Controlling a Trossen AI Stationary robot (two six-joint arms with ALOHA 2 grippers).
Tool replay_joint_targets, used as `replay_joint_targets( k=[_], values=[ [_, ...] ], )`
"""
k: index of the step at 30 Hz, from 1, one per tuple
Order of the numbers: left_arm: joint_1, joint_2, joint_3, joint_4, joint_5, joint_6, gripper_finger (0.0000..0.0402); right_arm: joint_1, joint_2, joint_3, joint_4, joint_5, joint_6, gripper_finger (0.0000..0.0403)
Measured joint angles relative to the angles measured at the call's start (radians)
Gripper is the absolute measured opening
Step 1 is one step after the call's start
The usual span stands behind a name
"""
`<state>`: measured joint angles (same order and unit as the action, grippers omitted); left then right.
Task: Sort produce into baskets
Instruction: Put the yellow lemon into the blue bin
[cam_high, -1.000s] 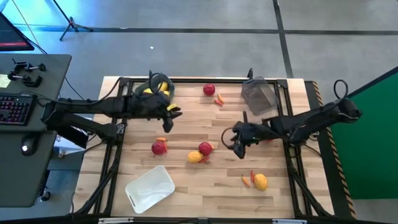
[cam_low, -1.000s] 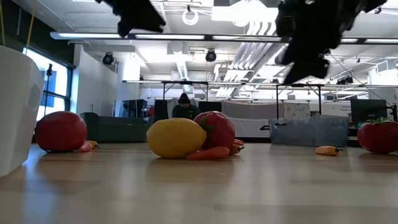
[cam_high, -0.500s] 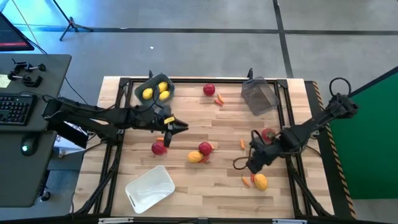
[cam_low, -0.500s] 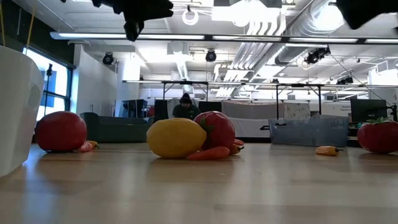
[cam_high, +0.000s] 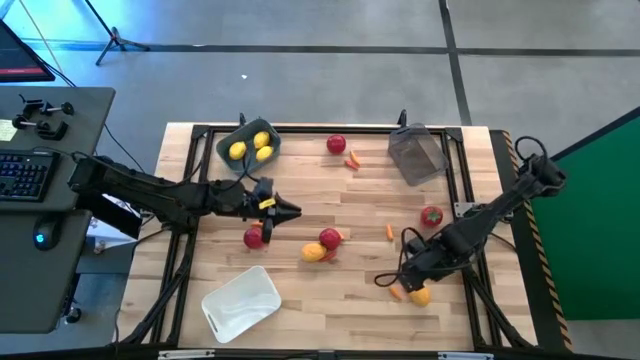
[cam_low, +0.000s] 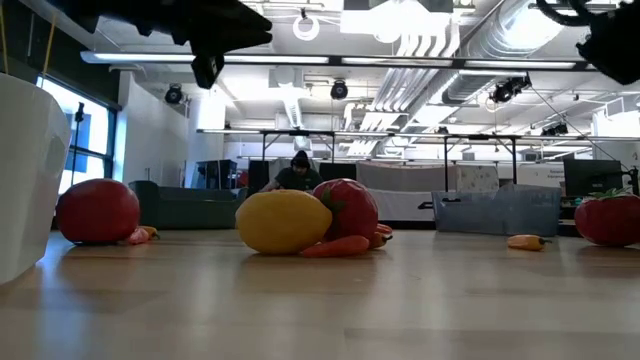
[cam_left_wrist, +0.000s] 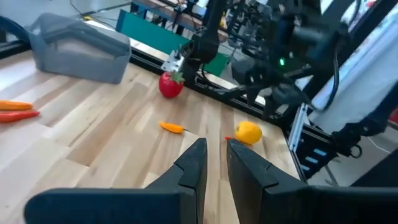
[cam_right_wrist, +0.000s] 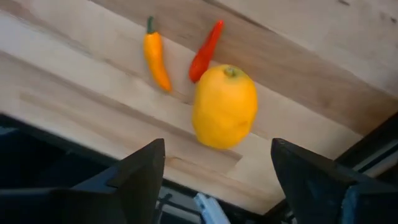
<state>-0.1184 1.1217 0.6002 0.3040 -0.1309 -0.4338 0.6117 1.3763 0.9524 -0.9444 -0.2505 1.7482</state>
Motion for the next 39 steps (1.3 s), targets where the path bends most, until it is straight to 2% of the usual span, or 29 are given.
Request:
replay_joint_targets(
  k=[6,11,17,23,28,33,39],
  values=[
    [0.000,0.000,0.000,-0.001,-0.021,-0.011,0.0046,-0.017,0.117,0.000,-0.013,-0.011,-0.086,0.0300],
    [0.000,0.000,0.000,-0.002,0.015,-0.019,0.0046,-0.044,0.191,0.000,0.076,-0.012,-0.151,0.0300],
    [0.000,0.000,0.000,-0.020,0.023,-0.029,0.0046,-0.060,0.268,0.000,0.111,-0.096,-0.212,0.0300],
    [0.000,0.000,0.000,-0.022,0.038,-0.010,0.0046,-0.061,0.289,0.002,0.133,-0.147,-0.270,0.0300],
    [0.000,0.000,0.000,-0.021,0.043,-0.034,0.0046,-0.062,0.286,0.062,0.048,-0.155,-0.332,0.0300],
    [-0.001,0.000,0.001,-0.023,0.056,-0.002,0.0046,-0.044,0.286,0.084,0.046,-0.161,-0.284,0.0300],
    [-0.004,0.000,0.001,-0.025,0.076,-0.021,0.0046,-0.013,0.293,0.045,0.096,-0.173,-0.199,0.0300]
  ],
)
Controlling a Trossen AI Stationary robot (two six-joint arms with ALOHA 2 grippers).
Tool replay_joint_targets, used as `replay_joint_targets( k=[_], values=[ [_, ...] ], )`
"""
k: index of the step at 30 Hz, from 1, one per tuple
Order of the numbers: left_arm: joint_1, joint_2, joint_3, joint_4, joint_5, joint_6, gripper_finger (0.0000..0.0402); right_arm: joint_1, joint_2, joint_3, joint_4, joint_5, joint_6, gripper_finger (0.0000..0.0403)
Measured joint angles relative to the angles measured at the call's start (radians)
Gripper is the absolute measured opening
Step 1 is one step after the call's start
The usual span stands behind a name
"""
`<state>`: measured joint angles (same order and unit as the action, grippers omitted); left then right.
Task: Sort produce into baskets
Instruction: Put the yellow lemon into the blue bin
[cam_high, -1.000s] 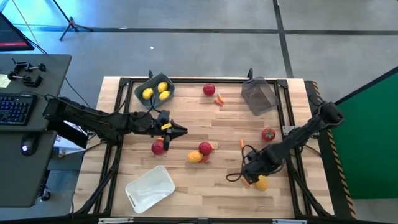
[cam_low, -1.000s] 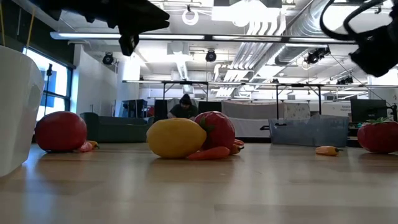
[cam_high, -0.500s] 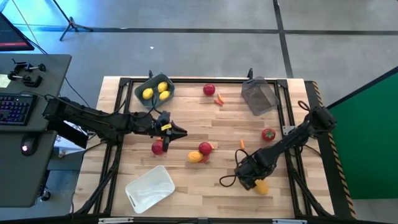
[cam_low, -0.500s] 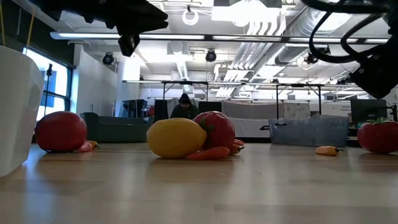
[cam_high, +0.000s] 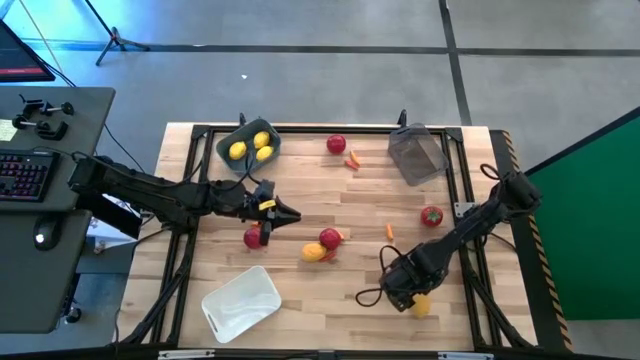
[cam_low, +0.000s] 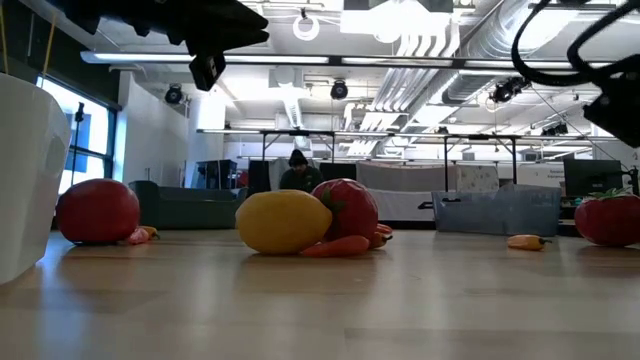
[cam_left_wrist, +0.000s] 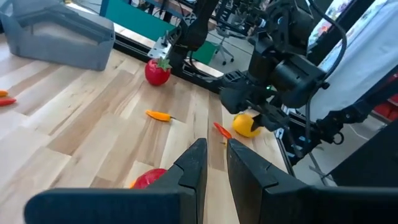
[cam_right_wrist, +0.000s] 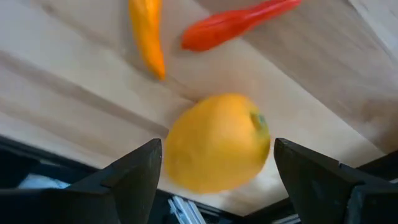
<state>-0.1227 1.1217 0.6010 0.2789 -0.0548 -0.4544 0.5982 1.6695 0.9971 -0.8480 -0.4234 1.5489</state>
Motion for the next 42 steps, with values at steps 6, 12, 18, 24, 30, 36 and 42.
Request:
replay_joint_targets(
  k=[6,12,18,24,30,36,42],
  values=[
    [-0.011,0.000,0.000,-0.007,0.000,-0.013,0.0046,0.007,0.000,-0.031,0.017,0.004,0.090,0.0295],
    [-0.010,0.000,0.000,-0.029,0.000,-0.013,0.0046,0.007,0.000,-0.031,0.047,0.005,0.120,0.0275],
    [-0.010,0.000,0.000,-0.029,0.000,-0.007,0.0046,-0.005,0.000,-0.031,0.050,0.012,0.125,0.0218],
    [-0.010,-0.001,0.000,-0.031,-0.001,0.041,0.0046,-0.029,0.000,-0.013,0.056,0.059,0.086,0.0133],
    [-0.010,-0.003,0.000,-0.032,-0.007,0.003,0.0046,-0.071,0.000,0.042,0.053,0.075,0.021,0.0081],
    [-0.010,-0.003,0.000,-0.033,-0.009,0.003,0.0046,-0.098,-0.001,0.133,-0.006,0.075,0.023,0.0090],
    [-0.010,-0.003,0.000,-0.042,-0.009,0.003,0.0046,-0.092,-0.001,0.260,-0.129,0.067,0.180,0.0152]
  ],
)
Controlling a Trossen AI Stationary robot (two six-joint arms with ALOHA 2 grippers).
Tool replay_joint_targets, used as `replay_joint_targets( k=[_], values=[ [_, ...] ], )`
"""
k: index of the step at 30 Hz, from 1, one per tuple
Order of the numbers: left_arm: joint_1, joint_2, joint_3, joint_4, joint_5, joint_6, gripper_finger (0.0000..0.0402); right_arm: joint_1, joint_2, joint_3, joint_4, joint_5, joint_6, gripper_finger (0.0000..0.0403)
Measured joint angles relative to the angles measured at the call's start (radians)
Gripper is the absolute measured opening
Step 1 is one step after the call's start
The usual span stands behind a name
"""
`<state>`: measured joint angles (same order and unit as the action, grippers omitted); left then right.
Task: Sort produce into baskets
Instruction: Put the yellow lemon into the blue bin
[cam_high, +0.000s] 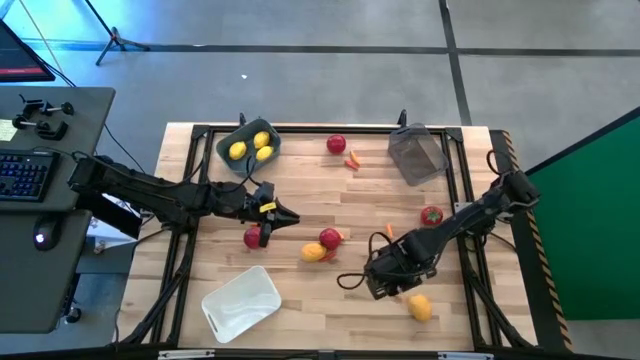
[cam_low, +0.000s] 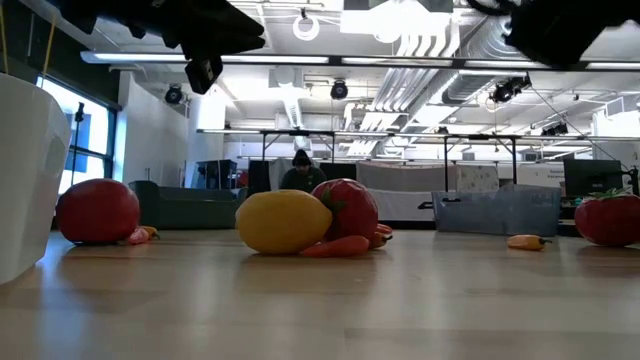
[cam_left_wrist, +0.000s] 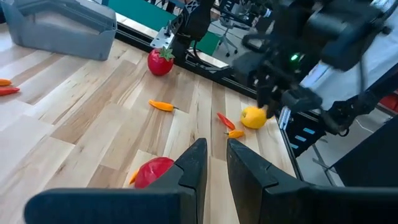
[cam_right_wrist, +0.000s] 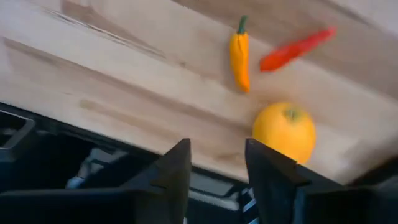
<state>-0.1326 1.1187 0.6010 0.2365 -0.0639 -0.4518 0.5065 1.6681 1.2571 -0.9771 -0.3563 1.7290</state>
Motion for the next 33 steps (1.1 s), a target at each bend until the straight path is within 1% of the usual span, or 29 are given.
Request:
replay_joint_targets(
  k=[3,6,9,11,15,19,23,27,31,33],
  values=[
    [0.002,0.000,0.000,-0.001,0.000,0.000,0.0046,0.043,0.000,0.040,-0.020,0.017,0.134,0.0188],
    [0.002,0.000,0.000,-0.001,0.000,0.000,0.0046,0.102,0.000,0.029,-0.005,0.041,0.257,0.0217],
    [0.002,0.000,0.000,-0.001,-0.002,0.001,0.0046,0.162,0.000,-0.003,0.017,0.042,0.331,0.0235],
    [0.002,0.000,0.000,-0.001,-0.006,0.003,0.0046,0.194,0.000,-0.020,0.016,0.042,0.344,0.0239],
    [0.002,0.000,0.000,-0.006,-0.008,0.009,0.0046,0.240,0.000,-0.077,0.018,0.060,0.331,0.0241],
    [0.002,0.000,0.000,-0.007,-0.008,0.008,0.0046,0.263,0.000,-0.145,0.034,0.080,0.250,0.0241],
    [0.002,0.000,0.000,-0.010,-0.008,0.008,0.0046,0.269,0.000,-0.212,0.152,0.116,0.200,0.0241],
    [0.001,0.000,0.000,-0.012,-0.008,-0.010,0.0046,0.268,-0.006,-0.291,0.280,0.108,0.202,0.0241],
    [0.001,0.000,0.000,-0.019,-0.007,-0.028,0.0046,0.268,-0.007,-0.325,0.313,0.102,0.172,0.0240],
    [0.001,-0.002,0.000,-0.034,-0.008,-0.043,0.0046,0.266,-0.006,-0.326,0.314,0.102,0.139,0.0234]
  ],
)
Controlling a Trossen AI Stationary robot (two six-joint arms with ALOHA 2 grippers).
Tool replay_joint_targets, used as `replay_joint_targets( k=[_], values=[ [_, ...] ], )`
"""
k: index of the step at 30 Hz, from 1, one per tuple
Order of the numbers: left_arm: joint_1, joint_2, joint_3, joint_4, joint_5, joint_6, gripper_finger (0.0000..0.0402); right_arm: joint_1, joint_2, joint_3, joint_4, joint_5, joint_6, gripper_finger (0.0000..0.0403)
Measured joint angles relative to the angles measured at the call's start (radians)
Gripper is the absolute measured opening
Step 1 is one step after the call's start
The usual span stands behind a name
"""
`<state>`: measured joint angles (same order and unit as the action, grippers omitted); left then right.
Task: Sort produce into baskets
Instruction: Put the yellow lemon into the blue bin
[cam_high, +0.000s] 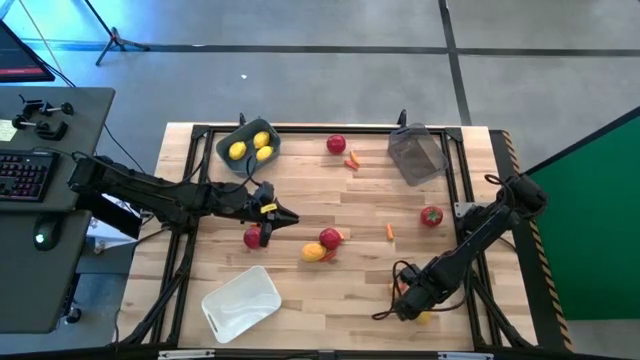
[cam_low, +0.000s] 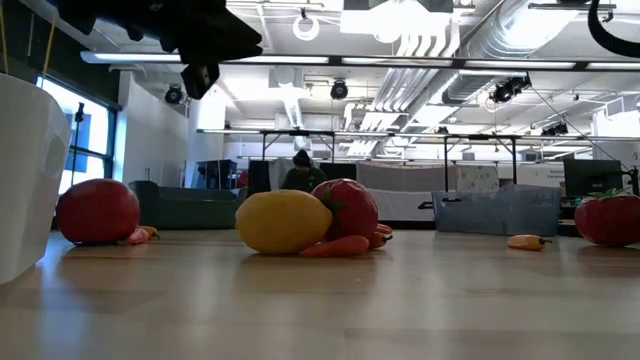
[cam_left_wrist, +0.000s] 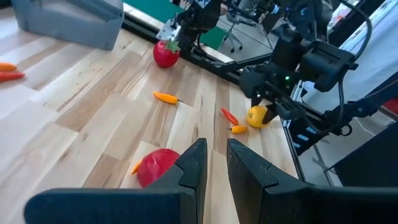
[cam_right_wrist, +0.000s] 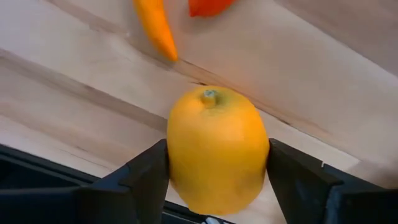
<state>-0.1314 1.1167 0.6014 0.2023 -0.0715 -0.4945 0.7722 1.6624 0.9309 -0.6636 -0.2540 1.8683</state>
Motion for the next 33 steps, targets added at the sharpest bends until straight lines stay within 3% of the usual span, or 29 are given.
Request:
replay_joint_targets(
  k=[8,12,16,24,33],
  values=[
    [0.011,-0.091,0.000,-0.009,0.001,0.024,0.0024,-0.035,-0.007,0.056,-0.017,0.011,-0.210,0.0159],
    [0.033,-0.171,0.001,-0.026,0.021,0.043,0.0003,-0.075,-0.051,0.119,-0.040,0.030,-0.282,0.0159],
    [0.050,-0.247,0.001,-0.055,0.021,0.046,0.0002,-0.154,-0.100,0.175,-0.092,0.117,-0.393,0.0161],
    [0.091,-0.356,0.001,-0.212,-0.096,0.054,0.0001,-0.456,-0.144,0.205,-0.134,0.243,-0.842,0.0159],
    [0.141,-0.433,0.000,-0.296,-0.234,-0.010,0.0001,-0.863,-0.143,0.205,0.094,0.161,-1.395,0.0159]
  ],
)
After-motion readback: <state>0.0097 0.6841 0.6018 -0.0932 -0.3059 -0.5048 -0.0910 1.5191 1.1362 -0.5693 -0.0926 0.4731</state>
